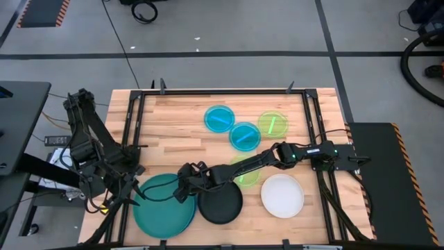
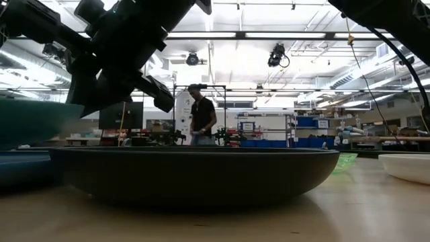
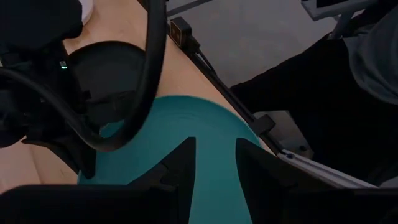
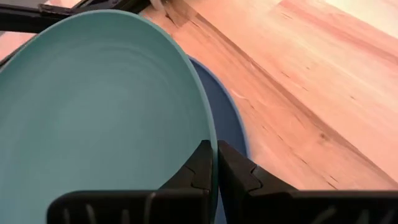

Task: Stack plastic plates
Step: Stack the green plate on top of the blue plate, then stack the black plate on top of the green plate

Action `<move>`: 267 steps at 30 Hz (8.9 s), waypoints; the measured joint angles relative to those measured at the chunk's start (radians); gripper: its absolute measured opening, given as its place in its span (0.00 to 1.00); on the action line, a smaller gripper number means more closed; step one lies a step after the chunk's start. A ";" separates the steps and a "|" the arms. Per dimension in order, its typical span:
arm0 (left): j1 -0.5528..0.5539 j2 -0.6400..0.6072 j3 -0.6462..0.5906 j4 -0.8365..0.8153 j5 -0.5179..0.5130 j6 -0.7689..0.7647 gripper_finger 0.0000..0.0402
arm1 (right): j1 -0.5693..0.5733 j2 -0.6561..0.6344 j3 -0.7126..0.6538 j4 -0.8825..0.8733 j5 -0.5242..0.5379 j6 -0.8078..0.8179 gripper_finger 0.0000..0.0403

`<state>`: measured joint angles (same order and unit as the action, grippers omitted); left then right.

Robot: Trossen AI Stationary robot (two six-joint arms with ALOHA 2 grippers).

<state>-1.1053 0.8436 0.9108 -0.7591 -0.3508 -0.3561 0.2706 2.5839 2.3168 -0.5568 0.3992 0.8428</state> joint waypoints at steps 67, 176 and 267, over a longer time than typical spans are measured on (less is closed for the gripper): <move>0.003 0.000 0.000 -0.114 -0.121 -0.153 0.30 | -0.077 -0.169 -0.075 -0.500 -0.373 -0.399 0.32; 0.050 0.229 -0.002 0.056 -0.395 -0.497 0.30 | -0.239 -0.238 -0.123 -0.444 -0.621 -0.517 0.05; 0.752 0.243 0.078 -0.412 0.102 -0.784 0.13 | -0.250 -0.280 -0.106 -0.073 -0.293 -0.761 0.21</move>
<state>-0.3534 1.0866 0.9888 -1.1713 -0.2489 -1.1397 0.0208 2.3043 2.2105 -0.6297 0.1062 0.0814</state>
